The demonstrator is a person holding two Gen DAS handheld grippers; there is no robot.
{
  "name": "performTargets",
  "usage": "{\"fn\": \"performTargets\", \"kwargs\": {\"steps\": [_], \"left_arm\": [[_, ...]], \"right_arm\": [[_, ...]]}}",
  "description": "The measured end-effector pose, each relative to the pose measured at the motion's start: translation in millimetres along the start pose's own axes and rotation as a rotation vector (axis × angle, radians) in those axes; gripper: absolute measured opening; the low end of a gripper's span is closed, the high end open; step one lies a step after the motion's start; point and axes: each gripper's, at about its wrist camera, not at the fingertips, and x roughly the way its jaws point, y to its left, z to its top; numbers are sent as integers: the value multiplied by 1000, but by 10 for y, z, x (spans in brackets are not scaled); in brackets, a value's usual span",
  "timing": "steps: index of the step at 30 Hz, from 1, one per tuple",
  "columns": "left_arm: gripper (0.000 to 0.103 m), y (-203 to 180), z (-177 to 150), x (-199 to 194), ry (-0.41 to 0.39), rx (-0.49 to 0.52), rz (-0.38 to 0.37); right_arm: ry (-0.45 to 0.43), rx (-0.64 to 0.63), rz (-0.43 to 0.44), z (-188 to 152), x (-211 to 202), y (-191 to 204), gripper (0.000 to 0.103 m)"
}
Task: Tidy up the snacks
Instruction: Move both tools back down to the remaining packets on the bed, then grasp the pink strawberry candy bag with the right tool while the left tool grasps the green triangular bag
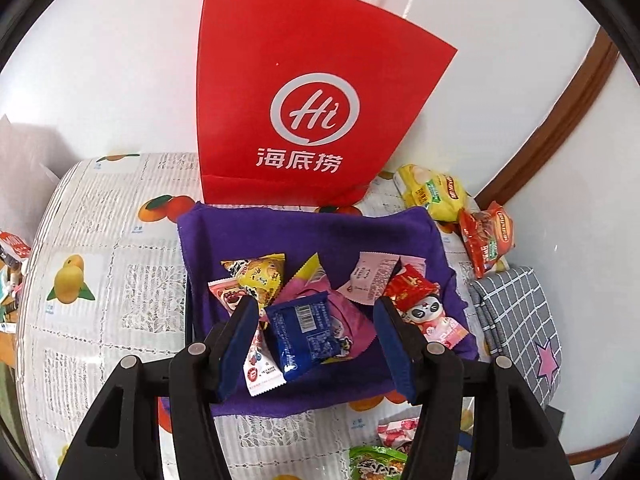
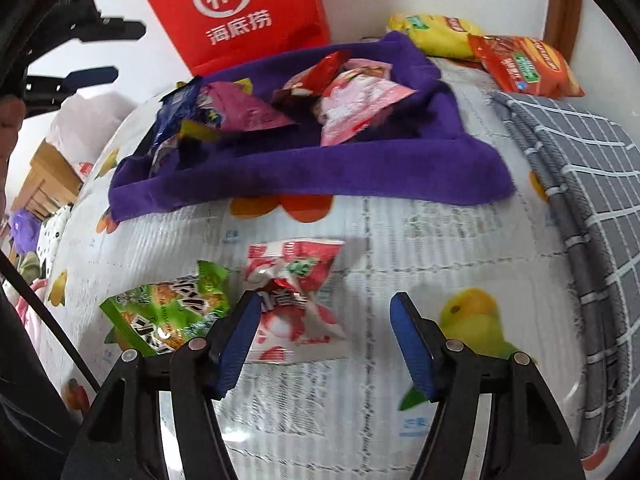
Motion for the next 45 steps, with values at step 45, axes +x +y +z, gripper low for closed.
{"fn": "performTargets", "kwargs": {"steps": [45], "left_arm": [[62,-172,-1292,-159,86,115,-36]], "right_arm": [[-189,-37,-182,-541,-202,-205,53]]}}
